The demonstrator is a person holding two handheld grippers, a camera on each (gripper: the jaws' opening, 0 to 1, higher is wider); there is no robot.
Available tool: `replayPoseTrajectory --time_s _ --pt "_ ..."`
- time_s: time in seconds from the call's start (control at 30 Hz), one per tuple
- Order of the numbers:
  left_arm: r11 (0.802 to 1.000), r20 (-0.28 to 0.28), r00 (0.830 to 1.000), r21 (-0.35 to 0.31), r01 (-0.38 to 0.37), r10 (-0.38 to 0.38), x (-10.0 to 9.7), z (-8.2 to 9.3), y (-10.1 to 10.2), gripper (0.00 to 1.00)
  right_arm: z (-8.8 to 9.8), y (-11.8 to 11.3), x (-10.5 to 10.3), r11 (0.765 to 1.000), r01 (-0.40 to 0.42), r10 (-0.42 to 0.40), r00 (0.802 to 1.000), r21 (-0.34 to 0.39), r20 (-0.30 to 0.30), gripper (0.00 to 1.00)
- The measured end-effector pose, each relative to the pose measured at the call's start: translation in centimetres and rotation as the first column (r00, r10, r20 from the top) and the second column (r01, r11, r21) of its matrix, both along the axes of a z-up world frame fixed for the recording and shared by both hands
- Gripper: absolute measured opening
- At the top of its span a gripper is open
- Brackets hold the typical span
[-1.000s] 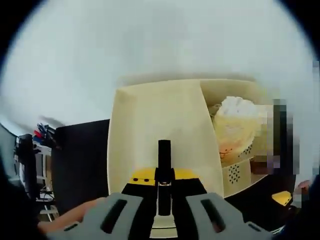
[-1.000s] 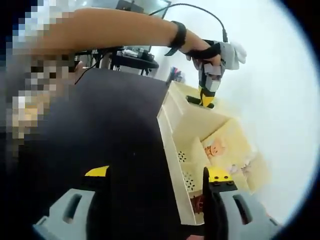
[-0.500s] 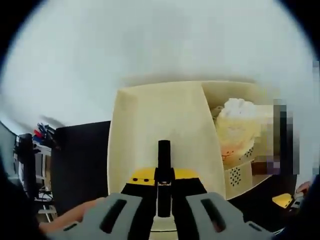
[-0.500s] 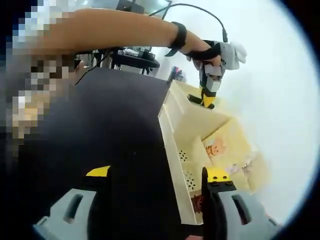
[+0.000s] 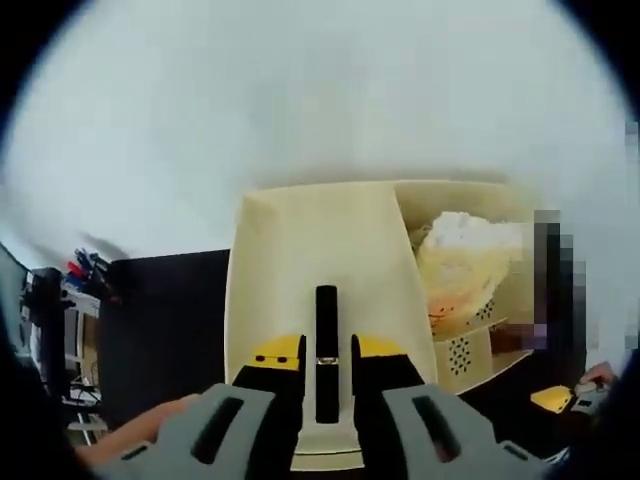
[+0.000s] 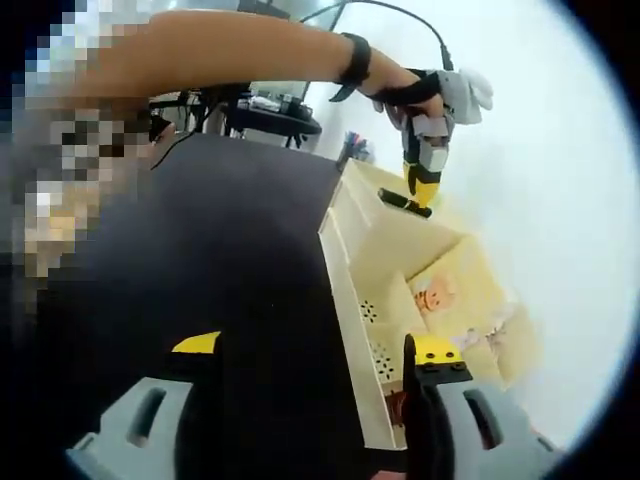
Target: Open the drawer, pick up the cosmetic bottles from the table one by one, place them into the drawer, release the gripper, close the drawer, and move the gripper away
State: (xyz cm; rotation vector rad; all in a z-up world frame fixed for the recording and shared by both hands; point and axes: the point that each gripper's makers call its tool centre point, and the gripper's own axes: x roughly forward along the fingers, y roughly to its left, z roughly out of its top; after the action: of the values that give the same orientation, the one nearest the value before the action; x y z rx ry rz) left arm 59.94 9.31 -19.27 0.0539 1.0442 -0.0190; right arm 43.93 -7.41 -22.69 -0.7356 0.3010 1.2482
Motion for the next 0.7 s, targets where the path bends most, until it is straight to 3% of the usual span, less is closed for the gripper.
replayPoseTrajectory --time_s 0.23,0.7 --pt "1.0 0.049 0.999 0.005 -0.007 0.007 -1.0 1.5 0.3 0.16 0.0 -0.1 0.2 1.0 0.006 -0.006 1.0 -0.007 0.011 0.67" --pt "1.0 0.094 0.995 -0.003 0.026 -0.026 -2.6 4.4 0.0 0.17 0.4 -0.3 0.2 1.0 0.016 -0.016 1.0 0.001 0.018 0.68"
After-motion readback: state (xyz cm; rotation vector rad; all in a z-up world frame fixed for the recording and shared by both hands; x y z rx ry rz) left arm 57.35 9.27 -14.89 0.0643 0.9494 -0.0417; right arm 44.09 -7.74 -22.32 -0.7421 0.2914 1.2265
